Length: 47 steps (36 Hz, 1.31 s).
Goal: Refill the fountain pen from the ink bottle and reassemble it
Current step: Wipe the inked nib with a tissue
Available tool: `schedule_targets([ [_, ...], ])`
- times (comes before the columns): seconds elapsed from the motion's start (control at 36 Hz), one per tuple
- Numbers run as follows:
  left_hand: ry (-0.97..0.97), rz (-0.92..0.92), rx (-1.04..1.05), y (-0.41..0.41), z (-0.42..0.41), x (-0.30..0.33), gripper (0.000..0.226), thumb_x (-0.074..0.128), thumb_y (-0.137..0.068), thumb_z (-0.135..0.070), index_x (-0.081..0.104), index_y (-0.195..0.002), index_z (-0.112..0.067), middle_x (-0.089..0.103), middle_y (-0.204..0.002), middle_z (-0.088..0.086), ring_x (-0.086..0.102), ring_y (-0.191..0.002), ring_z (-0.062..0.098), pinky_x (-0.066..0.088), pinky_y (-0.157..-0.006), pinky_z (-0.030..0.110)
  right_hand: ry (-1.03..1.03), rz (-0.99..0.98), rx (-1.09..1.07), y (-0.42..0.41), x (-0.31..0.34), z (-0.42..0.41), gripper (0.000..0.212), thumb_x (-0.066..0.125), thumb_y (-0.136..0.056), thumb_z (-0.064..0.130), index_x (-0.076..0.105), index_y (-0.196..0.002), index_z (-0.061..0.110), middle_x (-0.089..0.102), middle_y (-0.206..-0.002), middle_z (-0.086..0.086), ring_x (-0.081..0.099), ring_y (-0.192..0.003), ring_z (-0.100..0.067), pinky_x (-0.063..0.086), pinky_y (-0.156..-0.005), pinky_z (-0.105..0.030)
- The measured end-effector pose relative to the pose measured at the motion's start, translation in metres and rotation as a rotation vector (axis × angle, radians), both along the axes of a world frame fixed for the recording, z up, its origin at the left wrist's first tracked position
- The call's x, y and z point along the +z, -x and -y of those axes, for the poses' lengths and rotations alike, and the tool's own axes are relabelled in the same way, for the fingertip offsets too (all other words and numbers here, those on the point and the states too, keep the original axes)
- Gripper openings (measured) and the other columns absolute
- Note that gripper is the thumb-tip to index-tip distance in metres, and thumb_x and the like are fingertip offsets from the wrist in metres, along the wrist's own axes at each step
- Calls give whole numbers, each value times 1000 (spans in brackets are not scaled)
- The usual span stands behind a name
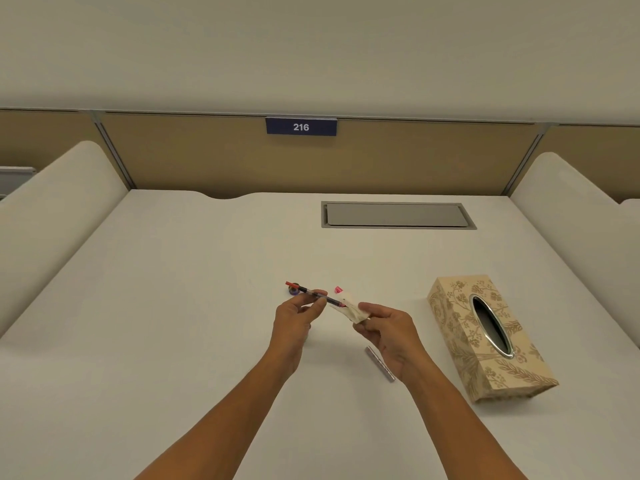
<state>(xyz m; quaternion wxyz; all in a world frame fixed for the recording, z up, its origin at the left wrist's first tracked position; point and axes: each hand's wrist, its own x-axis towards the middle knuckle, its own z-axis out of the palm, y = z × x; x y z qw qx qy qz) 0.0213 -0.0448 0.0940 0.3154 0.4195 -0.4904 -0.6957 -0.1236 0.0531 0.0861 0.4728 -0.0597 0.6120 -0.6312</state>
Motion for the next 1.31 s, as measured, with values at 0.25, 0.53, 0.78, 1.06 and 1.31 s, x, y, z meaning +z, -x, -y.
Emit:
schedule_targets([
  [0.25, -54, -6, 16, 2, 0, -3, 13, 69, -90, -19, 77, -100, -22, 64, -71, -22, 44, -67, 3, 36, -62, 25, 45, -32, -27, -3, 5, -2, 25, 66, -93, 7, 68, -113, -7, 76, -93, -18, 75, -90, -26, 58, -88, -33],
  [0.53, -62, 12, 18, 4, -2, -7, 20, 71, -89, -23, 76, -107, -19, 67, -79, -19, 45, -65, 1, 37, -62, 25, 27, -11, -30, -7, 13, -2, 22, 69, -92, 7, 69, -109, -6, 75, -83, -18, 72, -74, -23, 62, -68, -26],
  [0.78, 105, 85, 0, 6, -1, -9, 14, 71, -88, -20, 77, -100, -26, 74, -104, 0, 62, -102, 13, 42, -78, 23, 24, 29, -33, -10, 20, -3, 18, 69, -90, 5, 70, -106, -5, 74, -83, -18, 71, -67, -21, 59, -57, -24],
  [1.06, 256, 138, -21, 3, 4, -9, 12, 71, -87, -16, 76, -97, -21, 73, -103, -8, 59, -106, 4, 40, -88, 27, 43, 119, -34, -9, 22, -3, 13, 68, -90, 2, 71, -99, -7, 73, -79, -19, 68, -62, -20, 59, -56, -22],
  [1.31, 325, 123, -80, -1, 9, -8, 11, 70, -87, -9, 75, -93, -17, 70, -92, -23, 56, -91, -9, 40, -83, 30, 56, 128, -13, -7, 21, -2, 18, 68, -90, 2, 70, -105, -7, 72, -82, -18, 67, -64, -19, 59, -57, -21],
])
